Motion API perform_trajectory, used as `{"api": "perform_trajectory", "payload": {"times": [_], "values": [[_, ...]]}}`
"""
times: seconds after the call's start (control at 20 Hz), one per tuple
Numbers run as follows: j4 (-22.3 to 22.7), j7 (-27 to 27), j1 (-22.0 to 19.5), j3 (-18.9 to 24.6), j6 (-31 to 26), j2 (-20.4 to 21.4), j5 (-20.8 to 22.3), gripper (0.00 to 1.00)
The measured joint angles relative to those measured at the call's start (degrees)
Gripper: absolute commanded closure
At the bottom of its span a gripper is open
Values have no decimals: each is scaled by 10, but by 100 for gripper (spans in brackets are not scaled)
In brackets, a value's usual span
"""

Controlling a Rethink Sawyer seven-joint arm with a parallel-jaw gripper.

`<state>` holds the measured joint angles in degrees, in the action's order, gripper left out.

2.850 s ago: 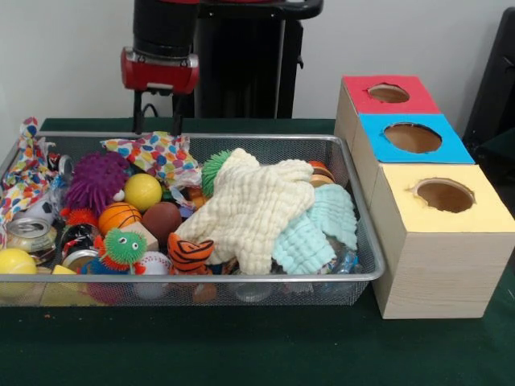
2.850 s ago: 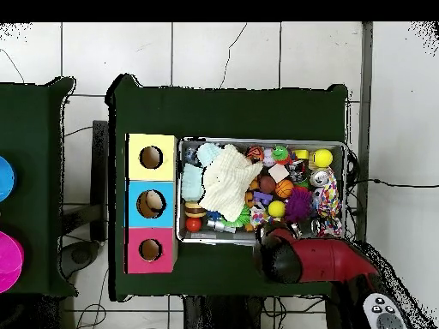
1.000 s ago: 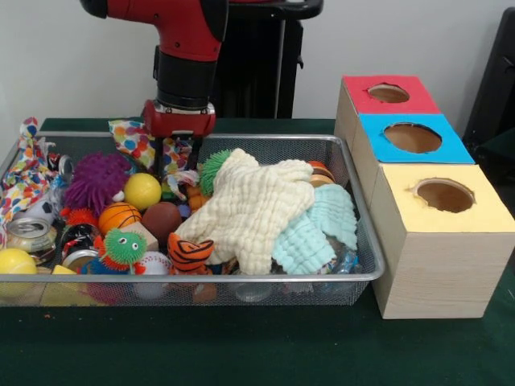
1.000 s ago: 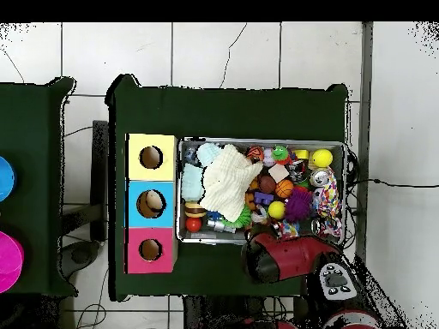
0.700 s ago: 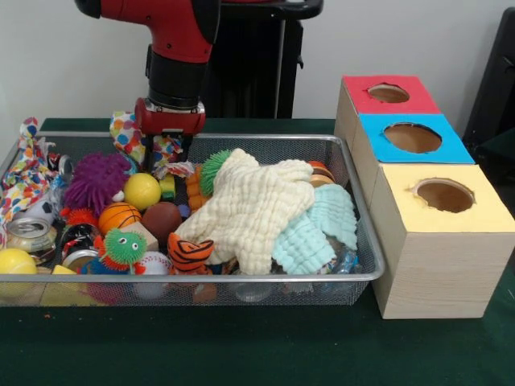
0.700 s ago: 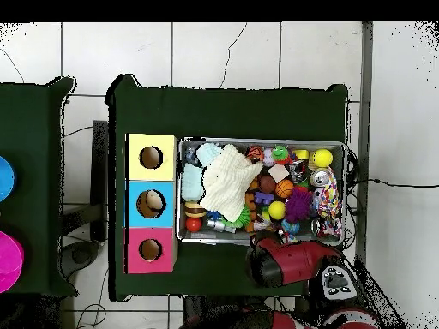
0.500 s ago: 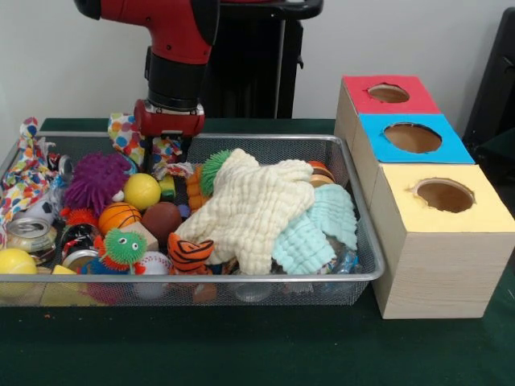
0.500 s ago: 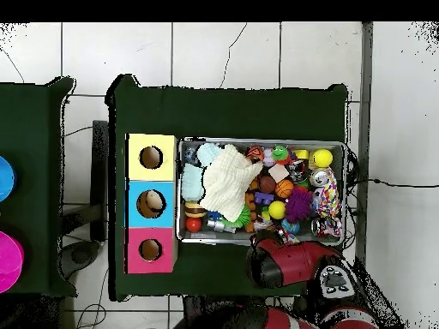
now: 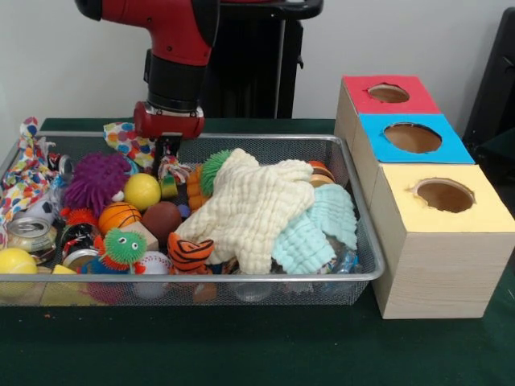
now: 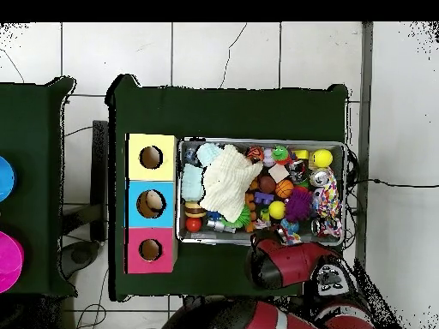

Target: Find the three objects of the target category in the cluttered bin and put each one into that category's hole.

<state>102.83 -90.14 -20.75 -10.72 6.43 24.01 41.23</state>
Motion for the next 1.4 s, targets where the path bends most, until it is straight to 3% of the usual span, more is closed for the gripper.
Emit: {"api": "perform_trajectory", "payload": {"times": [0.45, 1.0, 1.4], "values": [[2, 0, 7, -2, -4, 6, 0, 100], [51, 0, -75, 141, -110, 133, -13, 100], [63, 0, -94, 234, -117, 202, -23, 100]]}}
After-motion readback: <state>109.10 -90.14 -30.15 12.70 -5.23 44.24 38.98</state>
